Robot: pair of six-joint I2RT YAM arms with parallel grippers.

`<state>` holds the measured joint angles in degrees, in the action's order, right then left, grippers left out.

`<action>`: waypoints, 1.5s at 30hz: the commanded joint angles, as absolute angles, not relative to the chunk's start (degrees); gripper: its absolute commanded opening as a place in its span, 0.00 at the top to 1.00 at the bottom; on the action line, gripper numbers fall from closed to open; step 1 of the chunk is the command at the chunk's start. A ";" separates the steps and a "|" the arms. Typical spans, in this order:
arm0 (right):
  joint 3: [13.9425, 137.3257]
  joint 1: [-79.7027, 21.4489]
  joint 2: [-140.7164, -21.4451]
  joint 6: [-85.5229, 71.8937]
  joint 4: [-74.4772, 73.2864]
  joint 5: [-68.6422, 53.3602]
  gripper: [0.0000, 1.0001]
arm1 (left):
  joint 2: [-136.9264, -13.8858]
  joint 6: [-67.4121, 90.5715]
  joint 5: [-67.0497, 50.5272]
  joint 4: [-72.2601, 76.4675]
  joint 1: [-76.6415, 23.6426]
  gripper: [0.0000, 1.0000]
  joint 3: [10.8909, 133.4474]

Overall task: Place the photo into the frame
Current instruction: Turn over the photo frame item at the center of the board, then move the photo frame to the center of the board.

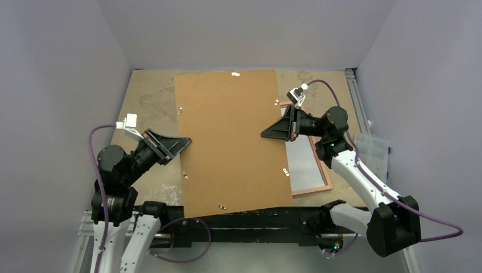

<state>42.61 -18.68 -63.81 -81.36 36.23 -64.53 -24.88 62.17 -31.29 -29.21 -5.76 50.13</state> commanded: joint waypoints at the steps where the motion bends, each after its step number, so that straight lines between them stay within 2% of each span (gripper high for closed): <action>1: 44.74 -19.51 -61.61 -80.50 38.25 -65.07 1.00 | -25.47 59.00 -26.93 -31.22 -5.80 0.74 49.01; 6: 45.86 -19.46 -61.70 -80.25 36.75 -64.66 1.00 | -26.22 57.62 -25.97 -33.38 -5.80 0.48 49.19; 10: 49.50 -19.42 -60.83 -71.19 19.95 -62.20 1.00 | -26.84 56.25 -23.98 -36.18 -5.80 0.18 49.68; 12: 52.78 -19.42 -60.66 -63.63 9.01 -60.25 1.00 | -27.33 55.23 -22.94 -38.24 -5.80 0.08 50.35; 15: 55.49 -19.41 -60.78 -58.89 2.47 -58.10 1.00 | -28.28 53.10 -20.77 -42.06 -5.80 0.02 51.50; 23: 57.43 -19.01 -60.83 -54.70 -6.28 -50.62 1.00 | -33.38 47.34 -15.81 -51.27 -5.80 0.00 53.43; 30: 57.69 -15.86 -59.86 -56.15 -5.15 -47.93 1.00 | -39.42 45.84 -15.21 -51.37 -5.80 0.00 48.66; 38: 57.65 -7.57 -59.38 -65.16 3.87 -52.18 1.00 | -41.79 48.80 -17.17 -42.67 -5.97 0.01 40.34; 45: 56.99 -0.41 -58.80 -72.78 10.40 -52.04 1.00 | -46.50 53.27 -19.32 -31.87 -8.79 0.06 33.74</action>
<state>53.87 -3.33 -61.14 -66.63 1.28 -50.70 -44.38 49.98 -17.56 -41.85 -6.68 36.69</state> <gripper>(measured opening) 0.009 0.956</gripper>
